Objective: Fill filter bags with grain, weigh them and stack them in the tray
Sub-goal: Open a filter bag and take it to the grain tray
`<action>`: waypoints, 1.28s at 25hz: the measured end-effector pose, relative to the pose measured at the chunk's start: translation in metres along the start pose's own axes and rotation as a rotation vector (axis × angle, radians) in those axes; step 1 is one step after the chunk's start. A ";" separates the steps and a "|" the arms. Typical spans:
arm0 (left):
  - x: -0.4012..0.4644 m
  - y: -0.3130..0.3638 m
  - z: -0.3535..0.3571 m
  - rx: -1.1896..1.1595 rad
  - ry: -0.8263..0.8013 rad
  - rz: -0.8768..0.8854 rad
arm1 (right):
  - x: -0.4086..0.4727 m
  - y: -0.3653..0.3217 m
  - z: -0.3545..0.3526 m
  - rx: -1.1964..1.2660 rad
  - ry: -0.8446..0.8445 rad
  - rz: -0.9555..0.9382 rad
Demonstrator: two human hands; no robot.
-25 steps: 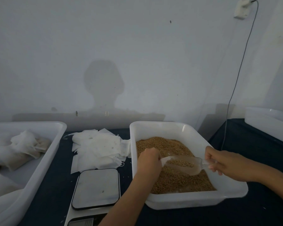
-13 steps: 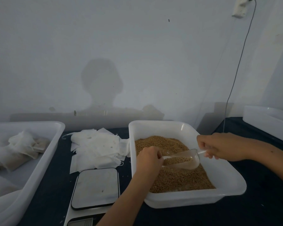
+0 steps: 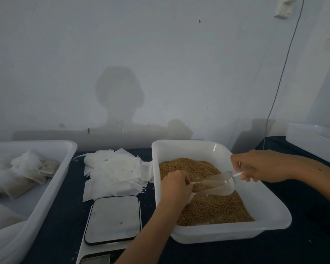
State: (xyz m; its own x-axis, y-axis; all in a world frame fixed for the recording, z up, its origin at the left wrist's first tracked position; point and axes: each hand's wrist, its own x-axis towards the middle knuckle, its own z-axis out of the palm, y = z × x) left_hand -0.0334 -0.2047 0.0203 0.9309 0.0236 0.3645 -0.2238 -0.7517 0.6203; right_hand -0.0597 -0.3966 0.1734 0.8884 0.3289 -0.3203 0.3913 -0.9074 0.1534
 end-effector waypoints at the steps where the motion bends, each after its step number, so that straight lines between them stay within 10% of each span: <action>1: 0.000 0.000 0.000 0.002 0.000 0.000 | 0.001 0.000 0.000 0.003 0.004 -0.003; 13: 0.002 -0.003 0.003 -0.006 -0.008 -0.050 | 0.002 0.012 0.011 0.135 0.038 -0.020; 23: 0.007 -0.005 0.000 -0.179 -0.010 -0.172 | 0.015 0.040 0.066 0.747 0.133 0.019; 32: 0.003 -0.004 -0.004 -0.399 -0.065 -0.245 | 0.108 0.004 0.126 0.385 0.114 0.246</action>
State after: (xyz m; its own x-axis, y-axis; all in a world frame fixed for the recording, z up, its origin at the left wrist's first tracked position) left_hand -0.0312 -0.1984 0.0216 0.9834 0.1178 0.1383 -0.0774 -0.4167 0.9057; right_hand 0.0071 -0.3975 0.0217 0.9727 0.0987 -0.2100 0.0670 -0.9859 -0.1532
